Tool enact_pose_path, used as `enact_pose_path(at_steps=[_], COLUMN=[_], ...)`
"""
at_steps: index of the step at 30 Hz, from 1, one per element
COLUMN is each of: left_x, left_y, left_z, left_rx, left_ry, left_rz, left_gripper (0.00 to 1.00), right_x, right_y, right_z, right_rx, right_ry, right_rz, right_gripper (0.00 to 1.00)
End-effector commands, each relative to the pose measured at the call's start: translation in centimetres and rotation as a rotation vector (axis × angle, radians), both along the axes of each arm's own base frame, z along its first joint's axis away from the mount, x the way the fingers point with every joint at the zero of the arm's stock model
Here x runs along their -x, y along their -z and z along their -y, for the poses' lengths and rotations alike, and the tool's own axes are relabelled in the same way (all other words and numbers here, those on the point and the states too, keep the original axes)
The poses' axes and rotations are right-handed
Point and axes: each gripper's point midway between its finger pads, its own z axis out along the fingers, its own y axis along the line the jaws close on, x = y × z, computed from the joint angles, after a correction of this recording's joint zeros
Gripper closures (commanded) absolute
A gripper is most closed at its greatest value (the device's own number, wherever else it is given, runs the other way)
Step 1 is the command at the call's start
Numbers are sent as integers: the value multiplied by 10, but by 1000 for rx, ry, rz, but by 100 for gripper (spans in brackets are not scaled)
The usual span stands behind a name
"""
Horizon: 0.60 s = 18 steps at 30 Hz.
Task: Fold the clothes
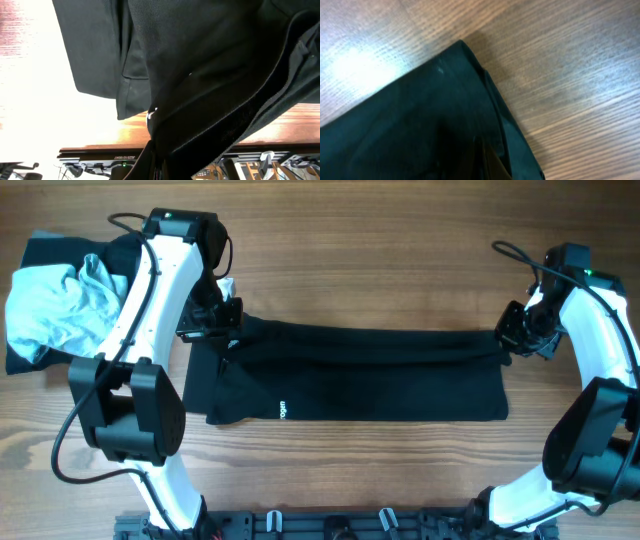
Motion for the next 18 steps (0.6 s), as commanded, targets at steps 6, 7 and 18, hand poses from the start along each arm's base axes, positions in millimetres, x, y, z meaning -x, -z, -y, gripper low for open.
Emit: enact_pose_path(at_steps=[6, 7, 18], left_x=[6, 6, -12], left_y=[-10, -10, -6], left_z=[-4, -4, 14], left_rx=[-15, -15, 71], left_ry=[-18, -18, -28], left_rz=[-2, -2, 69], left_gripper=[96, 94, 32], right_x=[26, 28, -12], right_y=[-1, -1, -2], right_z=[12, 11, -1], right_rx=[75, 70, -4], right_ry=[-17, -27, -152], right_rz=[-108, -118, 61], right_gripper=[96, 96, 18])
